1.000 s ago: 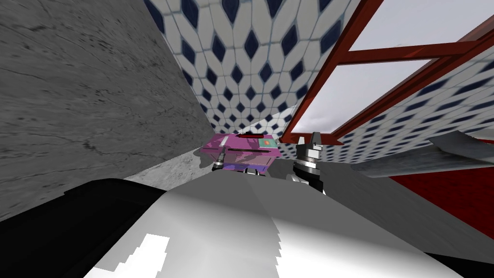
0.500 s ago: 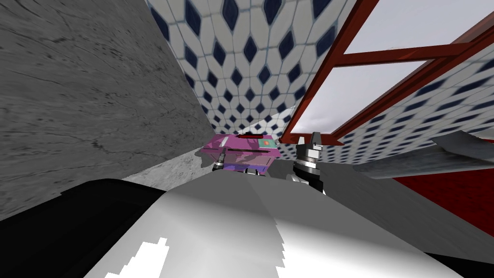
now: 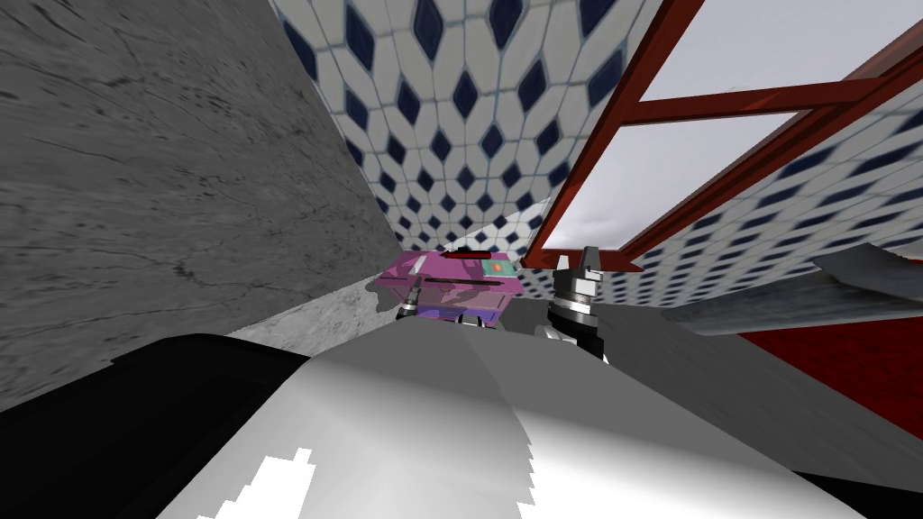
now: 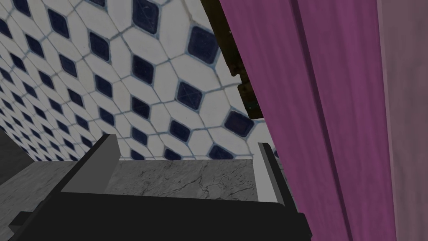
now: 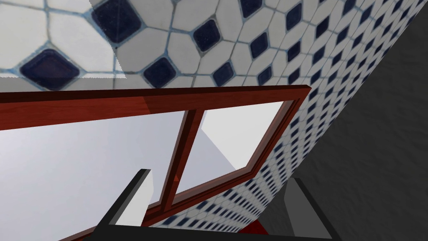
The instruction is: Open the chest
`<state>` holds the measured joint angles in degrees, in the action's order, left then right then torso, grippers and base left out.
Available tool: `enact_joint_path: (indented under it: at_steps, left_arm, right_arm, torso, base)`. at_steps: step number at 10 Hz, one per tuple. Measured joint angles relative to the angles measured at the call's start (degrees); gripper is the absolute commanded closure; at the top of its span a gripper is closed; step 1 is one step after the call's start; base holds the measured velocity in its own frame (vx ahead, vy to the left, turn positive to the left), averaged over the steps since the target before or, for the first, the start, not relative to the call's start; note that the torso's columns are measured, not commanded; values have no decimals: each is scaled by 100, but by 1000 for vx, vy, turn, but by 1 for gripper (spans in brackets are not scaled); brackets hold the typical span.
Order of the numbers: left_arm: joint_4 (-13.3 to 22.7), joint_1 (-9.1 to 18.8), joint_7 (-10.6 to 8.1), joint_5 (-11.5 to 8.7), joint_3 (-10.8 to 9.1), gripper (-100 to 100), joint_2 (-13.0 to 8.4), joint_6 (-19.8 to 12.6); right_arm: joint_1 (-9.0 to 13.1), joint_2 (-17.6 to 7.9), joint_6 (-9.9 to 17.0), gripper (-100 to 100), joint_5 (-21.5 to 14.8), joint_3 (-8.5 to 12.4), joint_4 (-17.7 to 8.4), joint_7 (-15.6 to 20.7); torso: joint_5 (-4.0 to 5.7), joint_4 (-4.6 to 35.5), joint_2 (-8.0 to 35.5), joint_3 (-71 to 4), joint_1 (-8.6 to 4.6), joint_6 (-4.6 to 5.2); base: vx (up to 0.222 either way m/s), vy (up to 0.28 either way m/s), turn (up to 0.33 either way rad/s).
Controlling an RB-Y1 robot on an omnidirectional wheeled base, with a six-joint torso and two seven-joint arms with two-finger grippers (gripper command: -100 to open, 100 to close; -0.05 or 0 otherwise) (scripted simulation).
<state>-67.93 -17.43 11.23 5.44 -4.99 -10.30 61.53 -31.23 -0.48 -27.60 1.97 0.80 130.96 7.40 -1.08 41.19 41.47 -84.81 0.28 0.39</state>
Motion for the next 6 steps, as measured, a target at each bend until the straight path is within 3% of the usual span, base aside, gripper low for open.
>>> enact_joint_path:
  at_steps: [3, 6]
  left_arm:
    - [-6, -2, 8, 6, 11, -100, 13, -23]
    - [323, 111, -19, -19, -38, -100, -58, 161]
  right_arm:
    - [0, 0, 0, 0, 0, 0, 0, 0]
    - [0, 0, 0, 0, 0, 0, 0, 0]
  torso:
    - [7, 4, -1, -1, -4, -2]
    - [4, -2, -1, -1, -7, -7]
  base:
    - [-2, 0, -2]
    - [6, -39, 13]
